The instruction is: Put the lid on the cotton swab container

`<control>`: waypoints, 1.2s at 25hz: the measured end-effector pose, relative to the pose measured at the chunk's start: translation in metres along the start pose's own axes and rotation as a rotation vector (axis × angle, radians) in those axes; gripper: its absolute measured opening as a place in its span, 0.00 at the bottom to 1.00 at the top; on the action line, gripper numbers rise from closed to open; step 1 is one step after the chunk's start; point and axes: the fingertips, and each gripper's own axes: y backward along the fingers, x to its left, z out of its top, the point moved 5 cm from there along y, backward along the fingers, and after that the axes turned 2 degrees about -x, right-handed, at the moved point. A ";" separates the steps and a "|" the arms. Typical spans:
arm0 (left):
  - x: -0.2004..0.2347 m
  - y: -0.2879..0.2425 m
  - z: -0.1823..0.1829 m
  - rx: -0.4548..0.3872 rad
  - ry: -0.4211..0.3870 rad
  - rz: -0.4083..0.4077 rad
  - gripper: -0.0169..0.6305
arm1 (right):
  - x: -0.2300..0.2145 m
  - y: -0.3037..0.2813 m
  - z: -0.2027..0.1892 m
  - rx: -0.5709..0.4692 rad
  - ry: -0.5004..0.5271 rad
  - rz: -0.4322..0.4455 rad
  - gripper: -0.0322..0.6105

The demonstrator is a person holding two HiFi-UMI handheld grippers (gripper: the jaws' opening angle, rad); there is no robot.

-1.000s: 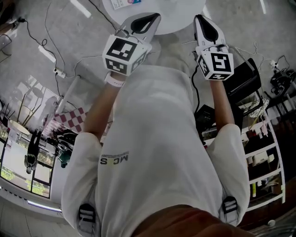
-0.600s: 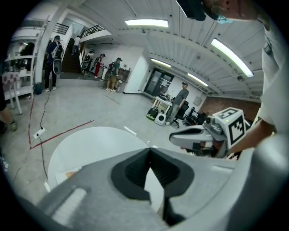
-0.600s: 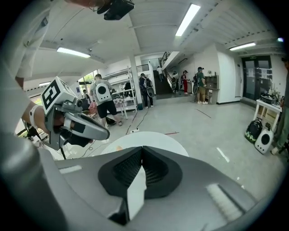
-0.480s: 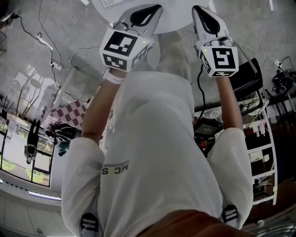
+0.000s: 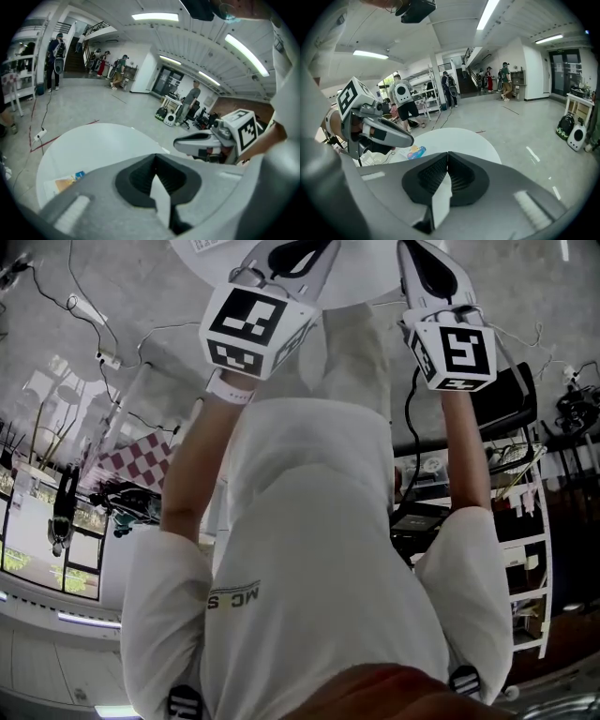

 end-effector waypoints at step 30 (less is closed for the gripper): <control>0.006 -0.084 -0.006 0.051 -0.043 -0.035 0.02 | -0.043 -0.042 -0.041 0.029 -0.062 0.034 0.05</control>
